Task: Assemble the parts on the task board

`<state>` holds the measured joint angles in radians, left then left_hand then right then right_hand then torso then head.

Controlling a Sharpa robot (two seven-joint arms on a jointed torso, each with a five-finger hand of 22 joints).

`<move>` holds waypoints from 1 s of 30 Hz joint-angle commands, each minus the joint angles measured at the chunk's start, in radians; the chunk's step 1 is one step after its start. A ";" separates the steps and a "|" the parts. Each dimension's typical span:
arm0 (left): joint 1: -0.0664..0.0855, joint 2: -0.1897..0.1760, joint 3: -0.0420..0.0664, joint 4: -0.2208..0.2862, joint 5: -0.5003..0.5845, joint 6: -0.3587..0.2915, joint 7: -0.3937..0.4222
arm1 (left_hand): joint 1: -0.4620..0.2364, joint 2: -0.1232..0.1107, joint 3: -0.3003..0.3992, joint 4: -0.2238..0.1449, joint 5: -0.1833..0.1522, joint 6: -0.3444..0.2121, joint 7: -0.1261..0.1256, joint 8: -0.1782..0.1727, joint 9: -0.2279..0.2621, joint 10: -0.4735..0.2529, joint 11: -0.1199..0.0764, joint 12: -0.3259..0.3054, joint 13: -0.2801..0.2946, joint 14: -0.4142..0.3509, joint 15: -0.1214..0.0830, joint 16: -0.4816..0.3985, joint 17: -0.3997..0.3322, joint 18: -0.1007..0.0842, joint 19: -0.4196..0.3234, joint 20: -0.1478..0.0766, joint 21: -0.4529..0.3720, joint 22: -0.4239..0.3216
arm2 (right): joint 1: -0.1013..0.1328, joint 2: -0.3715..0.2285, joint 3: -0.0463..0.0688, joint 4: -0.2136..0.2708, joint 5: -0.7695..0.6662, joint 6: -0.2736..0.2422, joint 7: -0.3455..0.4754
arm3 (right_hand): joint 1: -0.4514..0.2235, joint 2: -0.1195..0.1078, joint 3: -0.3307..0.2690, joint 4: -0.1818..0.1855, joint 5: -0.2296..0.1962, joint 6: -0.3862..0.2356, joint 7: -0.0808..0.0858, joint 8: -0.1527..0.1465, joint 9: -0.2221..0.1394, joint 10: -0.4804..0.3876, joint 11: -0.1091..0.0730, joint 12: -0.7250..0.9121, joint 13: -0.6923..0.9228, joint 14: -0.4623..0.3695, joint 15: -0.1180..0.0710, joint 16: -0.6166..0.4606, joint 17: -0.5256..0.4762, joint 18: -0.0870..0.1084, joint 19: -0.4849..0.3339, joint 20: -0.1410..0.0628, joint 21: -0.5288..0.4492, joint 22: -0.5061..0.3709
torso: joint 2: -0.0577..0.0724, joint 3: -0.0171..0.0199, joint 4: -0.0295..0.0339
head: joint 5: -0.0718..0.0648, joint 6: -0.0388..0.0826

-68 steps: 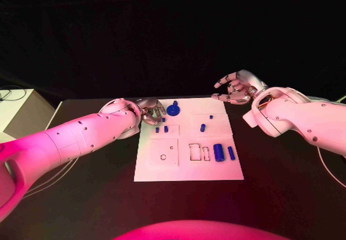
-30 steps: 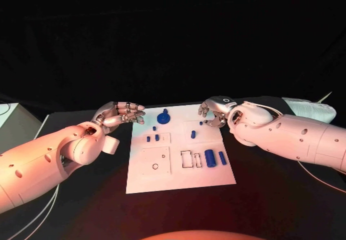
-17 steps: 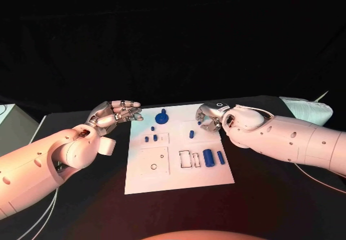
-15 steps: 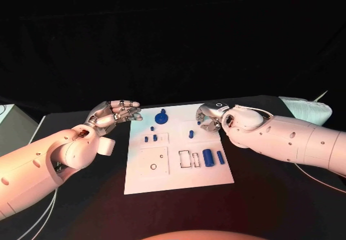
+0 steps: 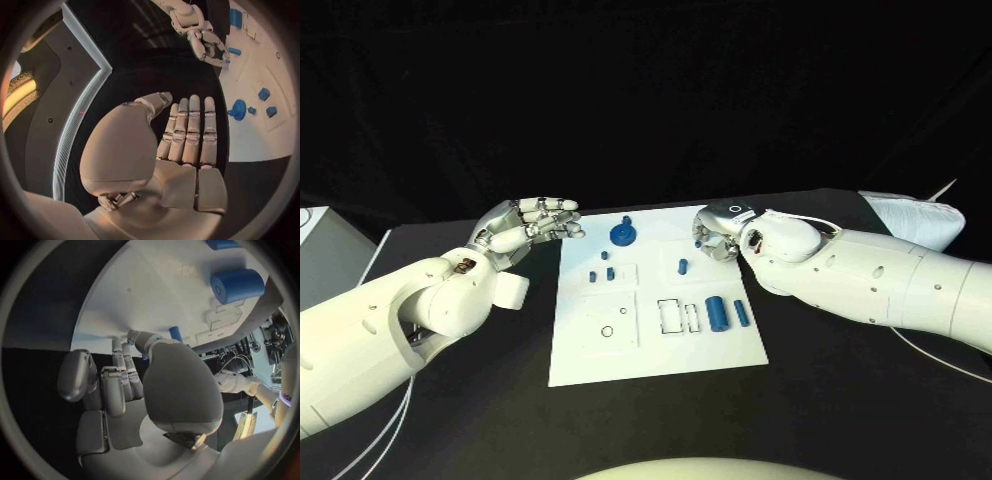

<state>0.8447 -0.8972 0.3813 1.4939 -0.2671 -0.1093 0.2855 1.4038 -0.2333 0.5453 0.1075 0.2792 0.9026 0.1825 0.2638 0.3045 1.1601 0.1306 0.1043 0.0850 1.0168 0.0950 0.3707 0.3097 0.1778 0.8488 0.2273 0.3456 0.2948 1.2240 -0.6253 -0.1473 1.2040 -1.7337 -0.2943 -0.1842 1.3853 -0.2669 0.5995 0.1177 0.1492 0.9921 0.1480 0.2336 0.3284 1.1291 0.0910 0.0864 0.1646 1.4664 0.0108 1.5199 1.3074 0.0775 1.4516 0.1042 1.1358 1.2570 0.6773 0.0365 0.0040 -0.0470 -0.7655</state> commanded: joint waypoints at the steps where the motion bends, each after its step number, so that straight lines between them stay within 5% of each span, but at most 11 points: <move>1: -0.001 0.000 0.001 0.005 0.010 -0.003 0.016 | 0.010 0.000 0.006 -0.001 0.000 0.005 0.004 0.001 -0.001 0.007 0.002 -0.006 -0.001 0.009 0.001 -0.005 0.001 0.005 0.008 0.000 -0.007 -0.002 | -0.005 0.002 -0.002 0.005 0.008 0.020 0.000 | -0.002 0.013 0.011 0.000 0.005 0.013 -0.001 0.004 0.002 0.012 -0.001 -0.006 -0.004 0.080 -0.005 -0.007 0.163 0.011 0.009 0.000 -0.001 0.001 | 0.000 0.0003 -0.0005 | 0.000 -0.002; 23: -0.001 -0.004 0.002 0.009 0.010 -0.006 0.008 | 0.014 0.000 0.007 -0.005 0.000 0.007 0.007 0.002 -0.001 0.003 0.005 -0.012 -0.003 0.011 0.003 -0.015 0.004 0.004 0.013 0.000 -0.017 -0.009 | -0.012 0.021 -0.002 0.003 0.022 0.016 -0.001 | -0.002 0.019 0.034 -0.017 0.008 0.031 -0.006 0.008 0.009 0.041 -0.008 -0.012 -0.013 0.081 -0.011 -0.006 0.165 0.010 0.012 -0.007 0.005 0.006 | 0.000 0.0005 0.0002 | 0.002 -0.005; 30: -0.001 -0.006 0.002 0.012 0.009 -0.007 0.006 | 0.016 0.000 0.008 -0.006 0.000 0.008 0.007 0.002 -0.001 0.003 0.005 -0.013 -0.003 0.011 0.003 -0.017 0.005 0.004 0.015 0.000 -0.019 -0.011 | -0.016 0.030 -0.002 -0.002 0.014 0.011 -0.008 | 0.000 0.038 0.051 -0.040 0.007 0.057 -0.014 0.021 0.020 0.076 -0.017 -0.011 -0.018 0.083 -0.018 -0.002 0.172 0.007 0.017 -0.013 0.017 0.017 | 0.000 0.0004 -0.0003 | 0.004 -0.007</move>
<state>0.8444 -0.9032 0.3823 1.5013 -0.2643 -0.1169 0.2841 1.4119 -0.2332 0.5481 0.1047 0.2792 0.9061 0.1858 0.2637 0.3047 1.1600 0.1306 0.0958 0.0831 1.0202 0.0986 0.3591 0.3129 0.1779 0.8561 0.2271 0.3302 0.2842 1.2178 -0.6015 -0.1448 1.1980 -1.7153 -0.3054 -0.1999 1.3860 -0.2350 0.6504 0.0799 0.1531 1.0465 0.1334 0.2520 0.3476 1.2027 0.0750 0.0770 0.1469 1.4648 -0.0027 1.5162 1.3074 0.0775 1.4628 0.0930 1.1503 1.2729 0.6771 0.0373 0.0034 -0.0425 -0.7717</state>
